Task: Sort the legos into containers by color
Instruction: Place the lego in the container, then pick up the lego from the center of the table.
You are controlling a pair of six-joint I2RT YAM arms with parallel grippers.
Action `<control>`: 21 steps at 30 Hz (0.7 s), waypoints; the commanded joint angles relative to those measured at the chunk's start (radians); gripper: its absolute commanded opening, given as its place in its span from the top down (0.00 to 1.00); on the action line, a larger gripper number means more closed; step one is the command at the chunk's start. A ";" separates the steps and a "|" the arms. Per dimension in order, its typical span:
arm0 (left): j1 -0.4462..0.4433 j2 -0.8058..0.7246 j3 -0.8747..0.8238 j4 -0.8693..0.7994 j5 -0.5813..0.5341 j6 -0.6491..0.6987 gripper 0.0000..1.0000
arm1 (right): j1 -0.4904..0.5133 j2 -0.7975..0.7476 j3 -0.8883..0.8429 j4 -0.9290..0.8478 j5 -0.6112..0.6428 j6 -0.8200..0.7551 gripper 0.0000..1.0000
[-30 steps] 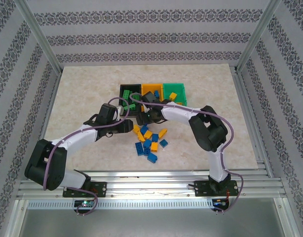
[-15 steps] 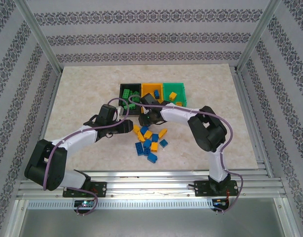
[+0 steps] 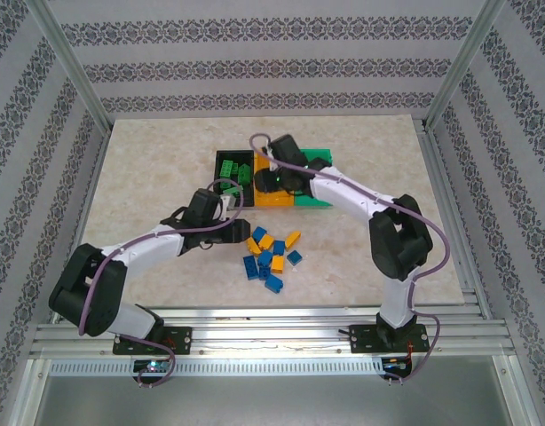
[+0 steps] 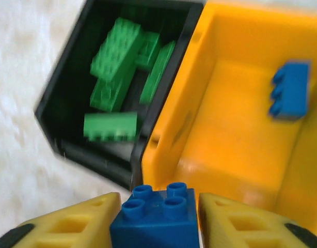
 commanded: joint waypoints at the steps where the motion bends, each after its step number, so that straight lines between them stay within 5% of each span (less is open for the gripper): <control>1: -0.049 0.019 0.056 -0.020 -0.008 0.041 0.41 | -0.027 0.072 0.103 -0.056 -0.021 -0.020 0.44; 15: -0.153 0.189 0.327 -0.316 -0.090 0.229 0.39 | -0.025 -0.144 -0.261 0.052 0.000 0.013 0.42; 21: -0.161 0.332 0.499 -0.517 -0.221 0.319 0.45 | -0.062 -0.251 -0.442 0.103 0.063 0.043 0.42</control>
